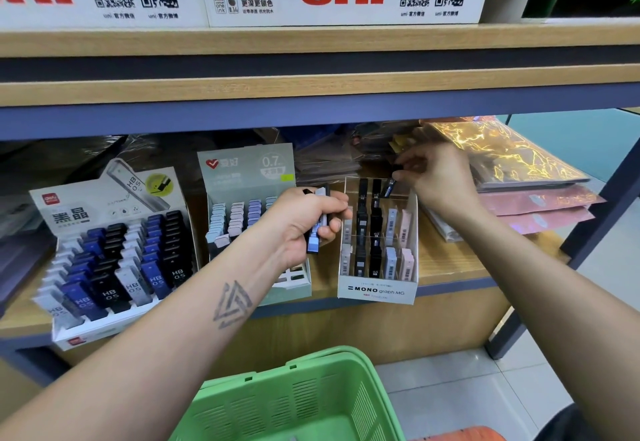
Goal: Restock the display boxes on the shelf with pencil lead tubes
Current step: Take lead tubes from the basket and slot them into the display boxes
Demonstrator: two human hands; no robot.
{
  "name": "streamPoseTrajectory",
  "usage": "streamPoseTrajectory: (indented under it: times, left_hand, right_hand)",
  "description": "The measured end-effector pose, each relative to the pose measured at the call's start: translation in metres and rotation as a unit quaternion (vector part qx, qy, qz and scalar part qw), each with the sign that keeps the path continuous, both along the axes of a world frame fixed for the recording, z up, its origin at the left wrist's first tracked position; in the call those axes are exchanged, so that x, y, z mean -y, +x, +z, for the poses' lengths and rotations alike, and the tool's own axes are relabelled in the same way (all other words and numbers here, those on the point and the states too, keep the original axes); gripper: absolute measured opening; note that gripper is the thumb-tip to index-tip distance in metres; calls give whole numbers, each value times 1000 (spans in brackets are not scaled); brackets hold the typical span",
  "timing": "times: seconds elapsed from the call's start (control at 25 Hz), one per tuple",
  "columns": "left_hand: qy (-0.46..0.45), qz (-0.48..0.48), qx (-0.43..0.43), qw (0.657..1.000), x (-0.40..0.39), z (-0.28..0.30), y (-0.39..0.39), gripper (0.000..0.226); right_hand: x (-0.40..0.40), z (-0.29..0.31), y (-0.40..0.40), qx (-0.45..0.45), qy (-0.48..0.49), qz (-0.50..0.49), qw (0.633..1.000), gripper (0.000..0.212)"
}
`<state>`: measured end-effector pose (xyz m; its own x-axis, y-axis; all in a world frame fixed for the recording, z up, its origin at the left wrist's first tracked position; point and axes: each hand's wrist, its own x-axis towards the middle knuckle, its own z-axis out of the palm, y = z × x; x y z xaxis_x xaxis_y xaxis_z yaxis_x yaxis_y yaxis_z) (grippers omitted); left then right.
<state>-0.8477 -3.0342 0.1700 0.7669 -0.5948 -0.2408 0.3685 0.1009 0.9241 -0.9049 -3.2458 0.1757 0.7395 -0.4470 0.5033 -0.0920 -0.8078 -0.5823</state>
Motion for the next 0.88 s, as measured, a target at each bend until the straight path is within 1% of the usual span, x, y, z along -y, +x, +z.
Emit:
streamPoseTrajectory:
  times: [0.16,0.32,0.52,0.64,0.72,0.76,0.8,0.84,0.88]
  left_hand:
    - [4,-4,-5,1000,1,-2,1,12]
    - [10,-12,-10,1000,2,-4,2,12]
    - [14,-22,-12,1000,2,-6,2,11]
    - [16,-31,-10,999,1,-6,2,12]
    - [16,-42,-16,999,-1,-8,2,18]
    - [16,-50,-18,998,-1,-9,1,21]
    - [17,-61,-18,998,-2,-10,1,24]
    - [17,-77,-15,997,-2,-10,-1,22]
    - [18,-94,-8,995,-2,-9,-2,18]
  right_hand:
    - [-7,-16,13,-32,-40,4,999,22]
    - [-12,-22,20,-50,-69,4,996,15]
    - [-14,-27,25,-57,-129,13,990,11]
    - [-17,-26,24,-66,-151,-2,986,19]
    - [-19,-20,20,-64,-162,-14,985,24]
    - [-23,-15,16,-57,-150,-6,987,25]
    - [-27,-10,13,-48,-101,20,994,23]
    - [-33,-4,8,-48,-15,67,996,21]
    - [-40,1,4,-68,92,128,985,18]
